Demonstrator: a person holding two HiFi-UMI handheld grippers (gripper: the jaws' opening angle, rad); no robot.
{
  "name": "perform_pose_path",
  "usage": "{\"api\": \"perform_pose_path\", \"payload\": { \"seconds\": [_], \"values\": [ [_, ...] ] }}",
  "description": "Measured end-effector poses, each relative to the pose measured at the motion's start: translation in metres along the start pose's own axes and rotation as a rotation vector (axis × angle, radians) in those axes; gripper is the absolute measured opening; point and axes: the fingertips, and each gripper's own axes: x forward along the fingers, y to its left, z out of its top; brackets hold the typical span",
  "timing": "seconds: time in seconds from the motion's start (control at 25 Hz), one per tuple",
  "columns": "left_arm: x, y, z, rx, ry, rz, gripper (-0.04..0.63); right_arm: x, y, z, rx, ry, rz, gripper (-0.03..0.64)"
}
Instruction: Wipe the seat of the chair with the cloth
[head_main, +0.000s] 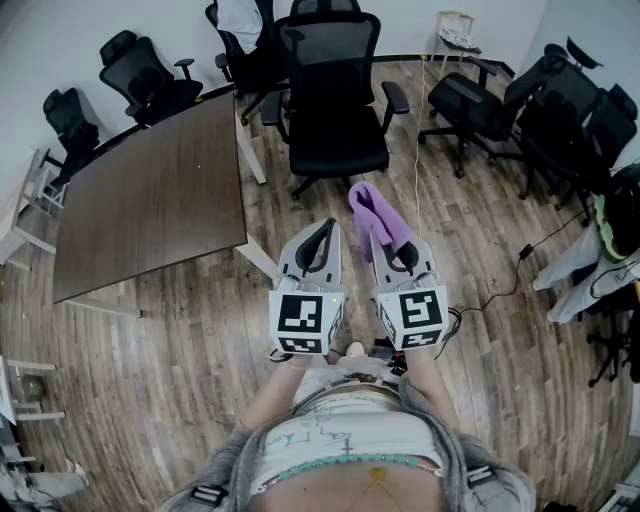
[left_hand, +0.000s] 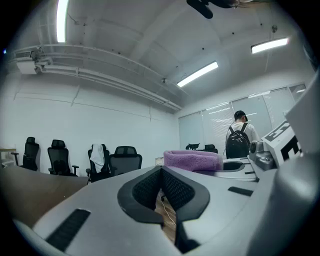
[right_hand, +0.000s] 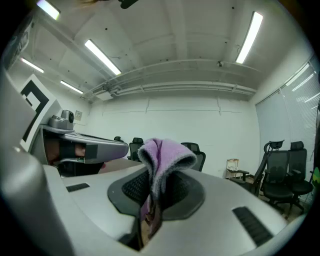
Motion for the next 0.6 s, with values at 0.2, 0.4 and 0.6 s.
{"api": "perform_pose_path", "payload": {
  "seconds": [0.2,0.4,0.6],
  "values": [
    [0.008,-0.004,-0.007,0.002,0.003,0.009,0.009,0.002,-0.01,-0.004,-0.009,-0.018,0.006,0.048],
    [0.011,-0.007,-0.017,0.002,0.02,-0.002,0.009,0.005,-0.018,-0.006,0.021,-0.027,0.015,0.048],
    [0.02,0.01,-0.023,-0.009,0.029,-0.005,0.009,0.022,-0.02,-0.006,0.029,-0.026,0.007,0.048]
  ]
}}
